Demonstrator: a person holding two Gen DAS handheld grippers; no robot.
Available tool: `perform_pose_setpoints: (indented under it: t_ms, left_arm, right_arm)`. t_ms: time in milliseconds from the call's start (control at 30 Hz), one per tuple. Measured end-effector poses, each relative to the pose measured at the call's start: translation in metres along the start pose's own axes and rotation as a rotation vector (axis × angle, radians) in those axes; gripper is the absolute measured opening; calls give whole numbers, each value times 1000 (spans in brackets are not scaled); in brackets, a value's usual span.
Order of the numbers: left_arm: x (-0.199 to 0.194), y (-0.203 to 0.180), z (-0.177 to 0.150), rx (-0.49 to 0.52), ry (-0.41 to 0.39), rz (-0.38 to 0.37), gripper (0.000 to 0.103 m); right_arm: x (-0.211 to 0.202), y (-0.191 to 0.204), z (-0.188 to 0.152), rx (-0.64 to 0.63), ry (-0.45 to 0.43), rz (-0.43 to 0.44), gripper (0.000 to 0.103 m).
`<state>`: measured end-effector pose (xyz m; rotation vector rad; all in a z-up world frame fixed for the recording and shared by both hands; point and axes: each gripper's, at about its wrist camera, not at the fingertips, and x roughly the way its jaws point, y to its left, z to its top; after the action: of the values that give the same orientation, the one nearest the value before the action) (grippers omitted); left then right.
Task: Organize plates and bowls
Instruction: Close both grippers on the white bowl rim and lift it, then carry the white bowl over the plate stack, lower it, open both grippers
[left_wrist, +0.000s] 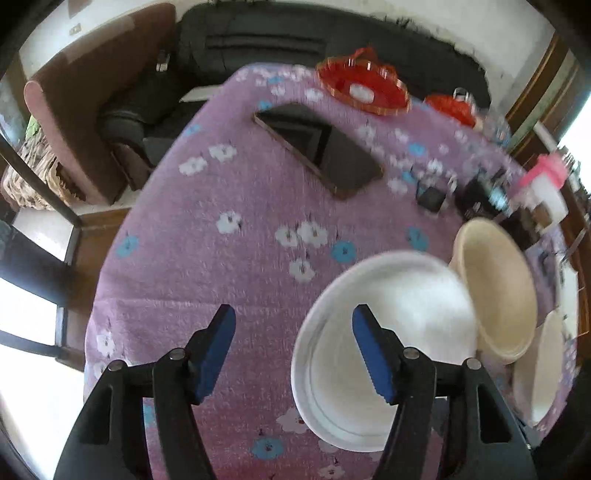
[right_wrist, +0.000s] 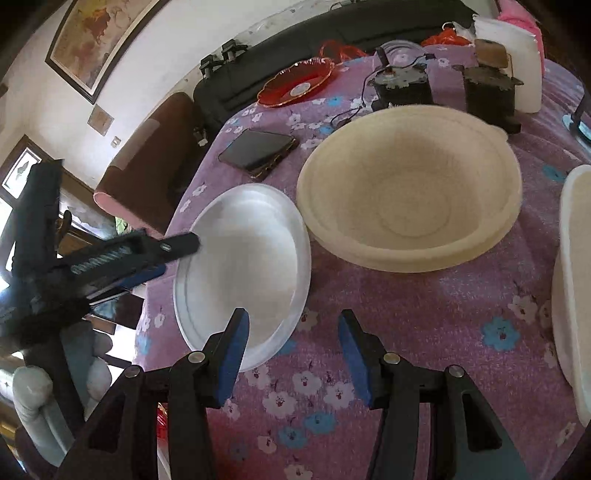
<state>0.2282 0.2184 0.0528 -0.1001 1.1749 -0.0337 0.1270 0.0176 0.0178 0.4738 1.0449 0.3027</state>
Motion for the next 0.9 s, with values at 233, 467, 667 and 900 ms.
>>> perform_pose_setpoints:
  t_ms: [233, 467, 667, 900]
  left_arm:
    - [11, -9, -7, 53, 50, -20, 29]
    - [-5, -9, -17, 65, 32, -7, 17]
    - [-47, -8, -33, 59, -43, 3, 17]
    - [-95, -14, -66, 67, -136, 56, 17]
  right_arm:
    - [13, 2, 2, -1, 20, -10, 38]
    - [6, 15, -2, -28, 13, 12, 21]
    - [-24, 35, -11, -77, -20, 29, 21]
    - [-58, 49, -32, -107, -32, 55, 21]
